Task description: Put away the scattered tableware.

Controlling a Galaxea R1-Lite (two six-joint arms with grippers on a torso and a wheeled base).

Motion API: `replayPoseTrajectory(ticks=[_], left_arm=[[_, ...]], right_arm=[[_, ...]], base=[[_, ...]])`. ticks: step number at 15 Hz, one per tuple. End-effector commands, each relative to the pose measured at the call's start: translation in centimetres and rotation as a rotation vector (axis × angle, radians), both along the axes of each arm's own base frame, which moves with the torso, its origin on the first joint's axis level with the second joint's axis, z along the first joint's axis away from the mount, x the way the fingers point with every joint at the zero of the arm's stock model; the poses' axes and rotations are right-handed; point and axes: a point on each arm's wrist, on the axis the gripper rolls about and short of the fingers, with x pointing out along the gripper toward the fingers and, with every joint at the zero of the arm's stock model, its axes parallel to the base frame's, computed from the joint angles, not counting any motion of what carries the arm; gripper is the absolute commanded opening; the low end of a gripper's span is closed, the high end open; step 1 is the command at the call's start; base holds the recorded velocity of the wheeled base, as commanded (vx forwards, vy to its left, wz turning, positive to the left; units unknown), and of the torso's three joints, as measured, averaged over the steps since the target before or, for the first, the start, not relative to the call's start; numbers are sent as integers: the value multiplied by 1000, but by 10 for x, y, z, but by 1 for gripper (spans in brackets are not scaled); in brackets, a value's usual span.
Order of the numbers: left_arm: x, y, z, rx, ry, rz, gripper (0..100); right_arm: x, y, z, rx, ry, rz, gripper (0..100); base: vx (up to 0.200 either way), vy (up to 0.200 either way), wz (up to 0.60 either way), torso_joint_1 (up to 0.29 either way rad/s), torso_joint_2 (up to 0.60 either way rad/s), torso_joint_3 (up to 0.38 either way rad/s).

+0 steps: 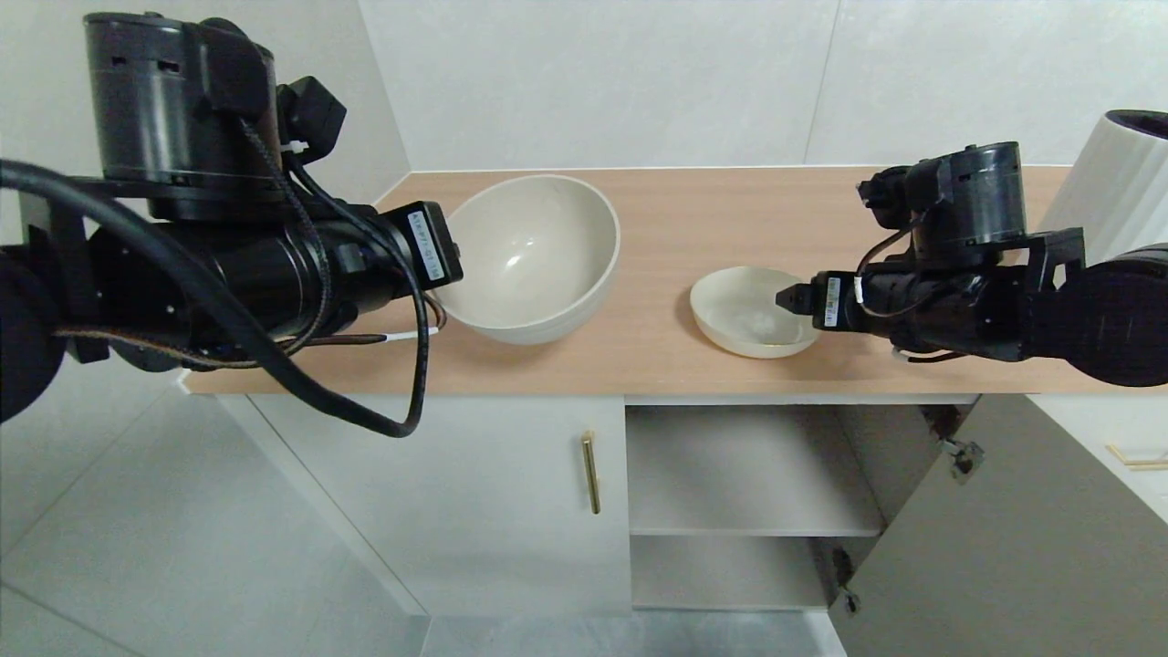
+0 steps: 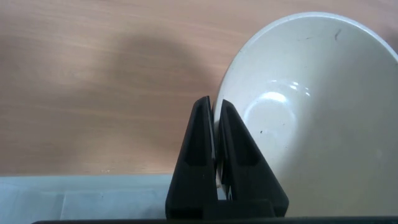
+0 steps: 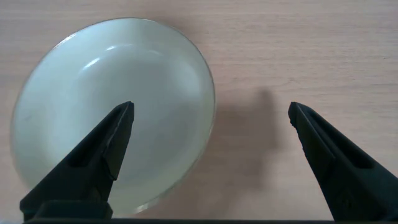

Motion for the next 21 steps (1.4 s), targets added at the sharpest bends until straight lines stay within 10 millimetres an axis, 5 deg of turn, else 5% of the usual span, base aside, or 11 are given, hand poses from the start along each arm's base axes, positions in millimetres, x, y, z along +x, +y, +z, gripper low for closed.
replayPoseTrajectory(ticks=[1,4,5,10,14,18,20,21], left_arm=[[-3,1,1,-2,-4,-2,0],[-5,-1,-1,17,-1,-17,0],[-5,-2,-1,17,-1,-18,0],[-7,0,1,17,-5,-18,0],[-10,1,-1,16,1,-22,0],[-62,28,-2,-11,-13,-89,0],[-80,36,0,-38,-22,-171,0],[-94,43,-4,-55,0,-234,0]], right_arm=[[5,-1,-5,-5,11,-8,100],[6,-2,-4,-4,10,-11,100],[7,-1,-6,-6,14,-11,0],[10,1,-12,-12,30,-9,0],[-3,-5,3,10,1,-3,0],[-69,-32,33,74,-11,123,0],[-92,-42,33,86,41,172,0],[-121,-50,28,114,105,266,0]], base=[[0,0,0,0,0,0],[0,0,0,0,0,0],[0,0,0,0,0,0],[0,0,0,0,0,0],[0,0,0,0,0,0],[0,0,0,0,0,0],[0,0,0,0,0,0],[0,0,0,0,0,0]])
